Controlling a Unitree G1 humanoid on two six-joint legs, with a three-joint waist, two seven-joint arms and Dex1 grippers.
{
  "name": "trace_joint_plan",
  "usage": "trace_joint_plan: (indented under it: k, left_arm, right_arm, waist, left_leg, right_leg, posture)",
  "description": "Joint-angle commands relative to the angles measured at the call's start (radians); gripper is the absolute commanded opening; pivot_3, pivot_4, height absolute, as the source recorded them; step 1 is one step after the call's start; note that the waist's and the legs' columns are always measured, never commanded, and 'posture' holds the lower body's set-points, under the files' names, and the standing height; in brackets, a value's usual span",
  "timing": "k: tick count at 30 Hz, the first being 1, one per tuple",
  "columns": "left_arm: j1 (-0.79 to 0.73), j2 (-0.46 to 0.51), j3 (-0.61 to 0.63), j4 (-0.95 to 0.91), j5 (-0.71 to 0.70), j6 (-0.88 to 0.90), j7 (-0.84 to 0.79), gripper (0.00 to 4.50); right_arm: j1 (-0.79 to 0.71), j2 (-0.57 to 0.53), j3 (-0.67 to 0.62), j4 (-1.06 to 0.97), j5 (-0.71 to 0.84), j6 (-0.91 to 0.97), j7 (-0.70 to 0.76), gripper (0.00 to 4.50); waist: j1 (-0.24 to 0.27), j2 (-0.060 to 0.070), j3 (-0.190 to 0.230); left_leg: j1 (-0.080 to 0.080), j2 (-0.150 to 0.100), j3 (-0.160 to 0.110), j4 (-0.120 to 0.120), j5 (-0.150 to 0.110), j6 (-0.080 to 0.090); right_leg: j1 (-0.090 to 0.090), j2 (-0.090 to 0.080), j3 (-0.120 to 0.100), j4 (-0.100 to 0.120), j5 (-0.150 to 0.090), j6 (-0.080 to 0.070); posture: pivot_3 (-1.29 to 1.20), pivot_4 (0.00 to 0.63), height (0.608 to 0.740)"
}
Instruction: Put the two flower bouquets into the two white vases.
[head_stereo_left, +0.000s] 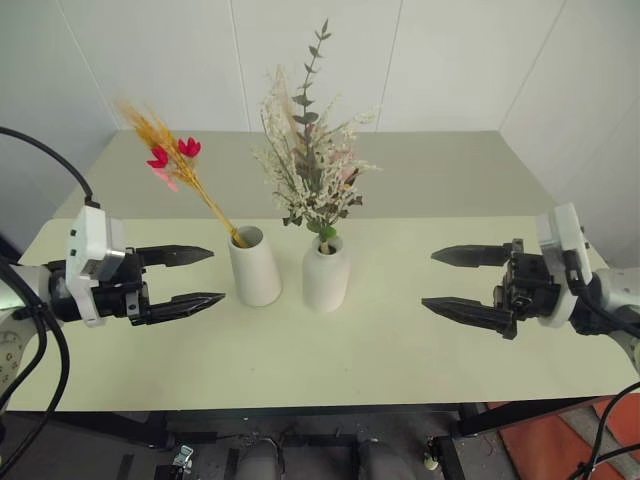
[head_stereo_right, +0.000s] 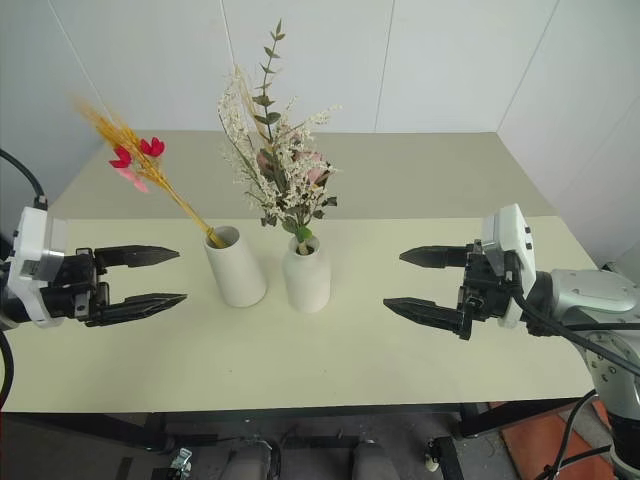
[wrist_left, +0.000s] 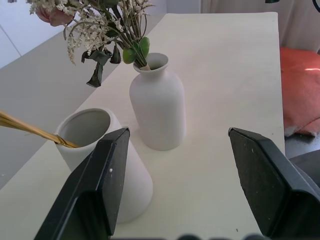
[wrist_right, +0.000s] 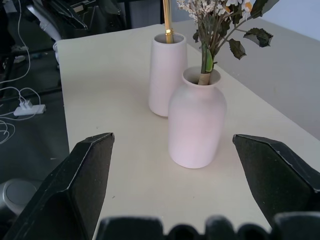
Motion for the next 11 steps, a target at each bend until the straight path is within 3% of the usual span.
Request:
trace_joint_plan:
  k: [1, 11]
  left_arm:
    - [-0.021, -0.003, 0.020, -0.026, -0.033, -0.005, 0.008, 3.43]
    - [-0.001, -0.001, 0.046, -0.050, -0.064, 0.016, 0.036, 3.43]
  right_arm:
    - [-0.003, -0.022, -0.053, -0.011, 0.015, 0.001, -0.001, 4.50]
    - [-0.036, -0.060, -0.061, 0.066, -0.014, -0.018, 0.023, 4.50]
  waist:
    - [0.000, 0.000, 0.000]
    - [0.000, 0.000, 0.000]
  left_leg:
    - [0.000, 0.000, 0.000, 0.000, 0.000, 0.000]
    - [0.000, 0.000, 0.000, 0.000, 0.000, 0.000]
  right_leg:
    - [0.000, 0.000, 0.000, 0.000, 0.000, 0.000]
    - [0.000, 0.000, 0.000, 0.000, 0.000, 0.000]
  posture:
    - [0.00, 0.150, 0.740]
    - [0.00, 0.150, 0.740]
